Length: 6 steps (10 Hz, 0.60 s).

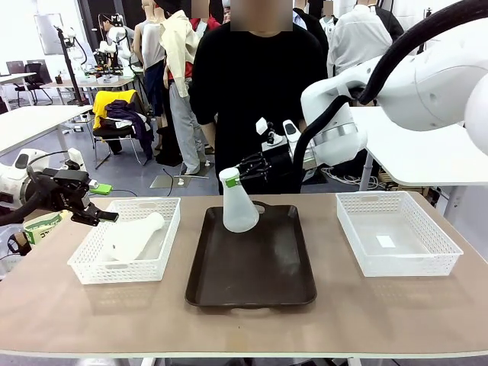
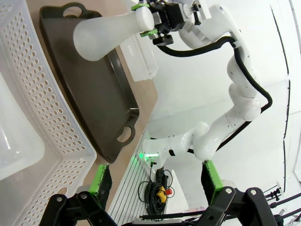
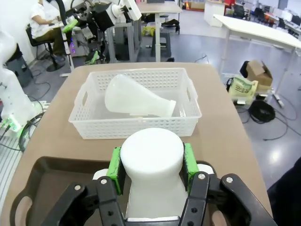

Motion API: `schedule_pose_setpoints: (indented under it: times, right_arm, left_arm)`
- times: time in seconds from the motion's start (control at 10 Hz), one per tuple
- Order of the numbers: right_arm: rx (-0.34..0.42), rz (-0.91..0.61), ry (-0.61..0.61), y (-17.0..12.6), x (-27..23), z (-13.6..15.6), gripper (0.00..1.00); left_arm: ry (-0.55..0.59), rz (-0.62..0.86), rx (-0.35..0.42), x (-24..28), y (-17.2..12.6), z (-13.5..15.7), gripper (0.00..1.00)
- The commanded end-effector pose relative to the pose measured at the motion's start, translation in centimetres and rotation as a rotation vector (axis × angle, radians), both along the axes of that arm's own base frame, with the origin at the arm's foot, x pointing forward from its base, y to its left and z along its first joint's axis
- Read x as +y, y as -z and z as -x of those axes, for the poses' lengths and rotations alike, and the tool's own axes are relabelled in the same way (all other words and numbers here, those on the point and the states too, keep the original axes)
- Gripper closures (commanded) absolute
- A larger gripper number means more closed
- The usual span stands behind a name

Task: Prepare the laboratory tools.
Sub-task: Place the picked Big flask upright in the Handle tray as instructed by the person.

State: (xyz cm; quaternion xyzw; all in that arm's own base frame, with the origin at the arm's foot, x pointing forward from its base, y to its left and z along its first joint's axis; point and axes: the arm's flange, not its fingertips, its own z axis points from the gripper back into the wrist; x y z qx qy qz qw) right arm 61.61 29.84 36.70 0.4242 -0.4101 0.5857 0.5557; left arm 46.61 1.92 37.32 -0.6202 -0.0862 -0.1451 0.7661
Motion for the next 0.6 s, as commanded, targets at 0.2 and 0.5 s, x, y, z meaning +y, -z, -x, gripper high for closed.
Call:
schedule_pose_setpoints:
  times: [0.2,0.5]
  right_arm:
    - [0.084,-0.002,-0.026,1.1,1.0,-1.6,1.00]
    - [0.094,0.003,-0.005,1.3,0.3,-1.0,0.55]
  left_arm:
    - [0.002,0.009,-0.008,0.0,-0.2,0.1,0.00]
    - [0.002,0.009,-0.008,0.0,-0.2,0.1,0.00]
